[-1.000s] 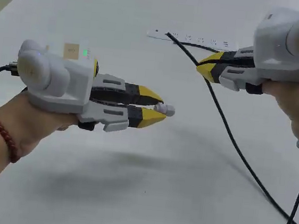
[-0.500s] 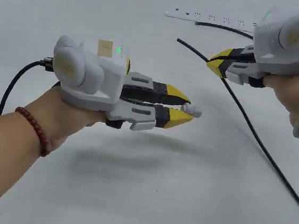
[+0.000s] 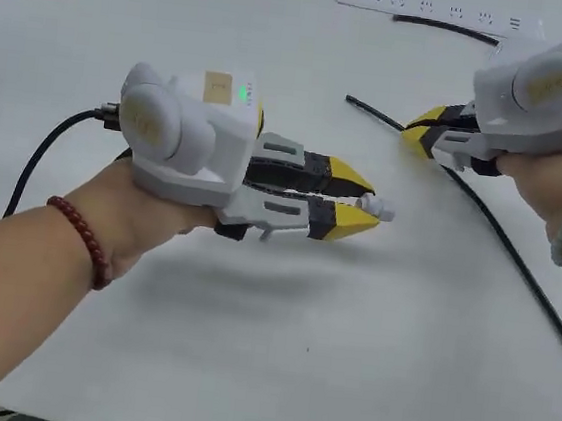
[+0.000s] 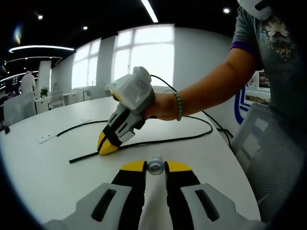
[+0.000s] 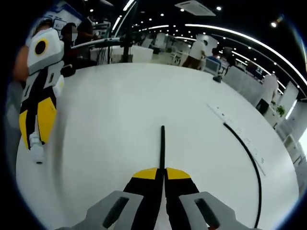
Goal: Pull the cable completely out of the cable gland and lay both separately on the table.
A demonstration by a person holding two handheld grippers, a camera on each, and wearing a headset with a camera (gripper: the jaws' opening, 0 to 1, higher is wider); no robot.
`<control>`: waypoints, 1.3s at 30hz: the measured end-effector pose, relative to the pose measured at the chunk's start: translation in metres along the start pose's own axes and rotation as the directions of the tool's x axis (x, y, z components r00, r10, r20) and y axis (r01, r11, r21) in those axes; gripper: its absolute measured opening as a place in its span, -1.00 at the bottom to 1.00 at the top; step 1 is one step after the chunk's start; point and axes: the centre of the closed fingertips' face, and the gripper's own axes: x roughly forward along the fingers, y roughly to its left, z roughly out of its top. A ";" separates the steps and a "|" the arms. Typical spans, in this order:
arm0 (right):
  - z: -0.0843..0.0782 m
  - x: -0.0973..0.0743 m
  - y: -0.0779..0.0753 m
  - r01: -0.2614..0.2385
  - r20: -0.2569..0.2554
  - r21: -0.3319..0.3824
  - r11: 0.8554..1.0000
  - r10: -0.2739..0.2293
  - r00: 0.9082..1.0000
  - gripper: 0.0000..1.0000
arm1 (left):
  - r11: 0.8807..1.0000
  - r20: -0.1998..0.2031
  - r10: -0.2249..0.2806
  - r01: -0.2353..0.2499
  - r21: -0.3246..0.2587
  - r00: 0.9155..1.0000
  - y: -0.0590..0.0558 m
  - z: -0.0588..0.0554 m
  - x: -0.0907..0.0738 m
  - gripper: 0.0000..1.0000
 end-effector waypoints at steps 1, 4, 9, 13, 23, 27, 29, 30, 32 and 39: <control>-0.001 0.001 0.000 0.002 0.002 0.002 1.000 -0.002 1.000 -1.00 | 1.000 0.000 -0.001 0.001 -0.001 1.000 -0.001 -0.001 0.000 -0.68; -0.002 0.002 -0.001 0.007 0.014 0.012 1.000 -0.007 1.000 -1.00 | 1.000 0.000 -0.004 0.004 -0.006 1.000 -0.002 -0.002 0.002 -0.68; 0.000 0.001 0.000 0.013 0.041 0.040 0.999 -0.015 0.999 -1.00 | 1.000 0.001 -0.008 0.008 -0.014 1.000 -0.004 -0.004 0.003 -0.68; 0.001 -0.001 0.001 0.018 0.047 0.048 0.999 -0.020 0.999 -1.00 | 1.000 0.001 -0.007 0.007 -0.023 1.000 -0.005 -0.004 0.004 -0.68; 0.001 -0.002 0.001 0.011 0.049 0.074 0.997 -0.015 0.999 -0.96 | 0.999 -0.044 0.013 -0.015 -0.043 0.999 -0.001 -0.022 0.007 -0.68; 0.000 -0.003 0.000 0.010 0.048 0.076 0.997 -0.014 0.999 -0.87 | 0.998 -0.058 0.023 -0.026 -0.053 0.998 0.001 -0.028 0.007 -0.67; 0.000 -0.004 -0.001 0.010 0.054 0.090 0.996 -0.015 0.998 -0.75 | 0.998 -0.068 0.028 -0.032 -0.061 0.997 0.001 -0.032 0.009 -0.67; 0.000 -0.005 -0.001 0.009 0.054 0.097 0.995 -0.014 0.998 -0.73 | 0.997 -0.073 0.031 -0.035 -0.064 0.997 0.001 -0.033 0.009 -0.67; -0.001 -0.007 -0.001 0.008 0.055 0.110 0.994 -0.014 0.998 -0.71 | 0.997 -0.082 0.036 -0.042 -0.070 0.996 0.002 -0.035 0.009 -0.67; 0.005 -0.022 0.003 0.019 0.091 0.144 0.989 -0.033 0.995 -0.69 | 0.993 -0.104 0.060 -0.069 -0.093 0.993 0.007 -0.045 0.010 -0.67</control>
